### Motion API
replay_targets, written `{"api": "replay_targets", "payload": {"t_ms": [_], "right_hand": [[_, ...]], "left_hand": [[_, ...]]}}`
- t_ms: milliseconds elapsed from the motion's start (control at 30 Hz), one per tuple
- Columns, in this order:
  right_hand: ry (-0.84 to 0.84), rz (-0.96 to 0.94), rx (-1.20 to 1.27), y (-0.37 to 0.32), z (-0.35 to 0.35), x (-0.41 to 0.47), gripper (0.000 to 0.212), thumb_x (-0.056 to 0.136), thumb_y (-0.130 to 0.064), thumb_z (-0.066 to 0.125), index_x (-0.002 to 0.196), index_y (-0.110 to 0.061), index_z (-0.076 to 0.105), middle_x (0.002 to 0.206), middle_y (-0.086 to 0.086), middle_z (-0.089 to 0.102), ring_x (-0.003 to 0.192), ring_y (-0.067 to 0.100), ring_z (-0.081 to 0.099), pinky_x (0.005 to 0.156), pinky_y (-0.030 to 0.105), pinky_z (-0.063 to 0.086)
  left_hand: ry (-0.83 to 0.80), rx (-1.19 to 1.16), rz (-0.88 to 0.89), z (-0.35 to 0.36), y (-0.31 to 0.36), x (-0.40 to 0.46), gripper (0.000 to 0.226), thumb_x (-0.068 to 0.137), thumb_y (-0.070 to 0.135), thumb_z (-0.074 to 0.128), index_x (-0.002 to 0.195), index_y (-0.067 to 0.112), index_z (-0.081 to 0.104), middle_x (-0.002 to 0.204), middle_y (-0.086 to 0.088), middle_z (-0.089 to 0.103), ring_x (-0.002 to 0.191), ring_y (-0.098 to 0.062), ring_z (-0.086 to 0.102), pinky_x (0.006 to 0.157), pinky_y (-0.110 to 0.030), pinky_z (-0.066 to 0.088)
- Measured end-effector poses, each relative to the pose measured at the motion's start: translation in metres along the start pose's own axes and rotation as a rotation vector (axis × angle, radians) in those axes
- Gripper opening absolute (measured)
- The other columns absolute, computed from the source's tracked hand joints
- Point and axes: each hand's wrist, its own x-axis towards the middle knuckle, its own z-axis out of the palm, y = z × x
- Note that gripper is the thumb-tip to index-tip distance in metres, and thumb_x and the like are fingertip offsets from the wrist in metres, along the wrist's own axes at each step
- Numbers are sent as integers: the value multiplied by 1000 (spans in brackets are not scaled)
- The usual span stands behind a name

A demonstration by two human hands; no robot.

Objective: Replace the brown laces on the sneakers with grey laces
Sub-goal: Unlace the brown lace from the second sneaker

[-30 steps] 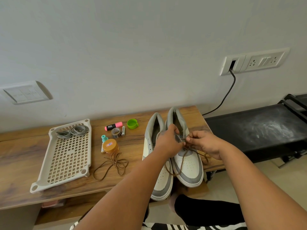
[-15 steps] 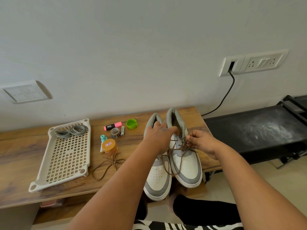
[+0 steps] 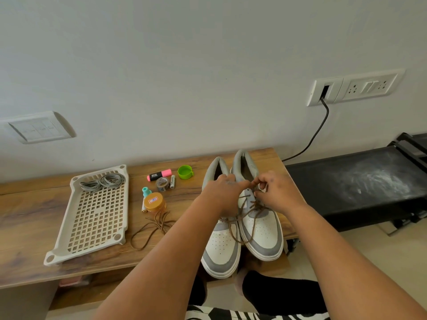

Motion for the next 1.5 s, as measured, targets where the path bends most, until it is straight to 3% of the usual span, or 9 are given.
{"api": "replay_targets", "payload": {"t_ms": [167,400,567,667,733,1000,1233,1333,1500], "right_hand": [[-108,33,-169,-9,3,2,12,93,-23,62,103,-23,69,96,-6,60,82,9,55,65,19,42],[-134,35,21,2,0,-1,3,93,-20,63,94,-22,66,91,-14,55,80,-2,49,64,5,38],[-119,305,499,30,-8,-4,14,97,-23,58,106,-18,67,106,2,64,100,19,58,83,34,51],[-161,538,770,38,-10,-10,14,100,-21,52,103,-13,64,104,7,62,94,22,56,80,33,49],[-266,563,601,36,-9,-12,13,101,-23,52,101,-15,61,102,5,61,95,21,57,85,37,49],[-49,34,12,3,2,-1,16,91,-27,67,104,-35,63,102,-9,51,99,11,48,74,21,38],[-121,77,-12,-2,-2,-3,13,101,-28,50,102,-26,63,111,-3,52,98,11,38,63,12,26],[-132,68,77,5,-4,-3,9,98,-26,55,92,-31,60,110,-2,55,102,14,50,76,20,41],[-168,36,-48,2,2,-3,20,98,-30,56,115,-28,64,111,-4,48,102,11,45,78,19,35]], "left_hand": [[222,58,-16,17,5,2,59,83,40,66,134,28,39,127,-6,41,118,-26,39,88,-36,38],[83,187,-69,21,-1,0,122,53,63,85,149,35,16,140,-6,30,129,-28,28,104,-44,31],[-72,217,-73,15,1,-2,151,46,64,88,155,31,-12,151,-11,21,138,-32,20,113,-48,25],[-66,192,-71,15,1,0,142,54,58,88,155,32,-8,154,-12,20,141,-33,17,114,-50,23],[-47,168,-64,15,0,1,135,58,55,87,155,34,-4,155,-12,21,141,-33,19,113,-50,24],[-20,100,-49,16,-3,2,114,71,64,75,155,37,2,151,-10,27,139,-33,22,112,-48,25],[1,48,-52,14,-4,2,95,81,62,66,154,36,11,149,-7,33,139,-32,23,111,-47,25],[0,41,-47,14,-3,3,93,82,61,65,154,35,12,147,-5,39,138,-31,25,111,-47,25],[9,-13,-42,14,-4,4,88,82,44,72,151,34,18,137,-3,50,130,-29,30,104,-44,29]]}}
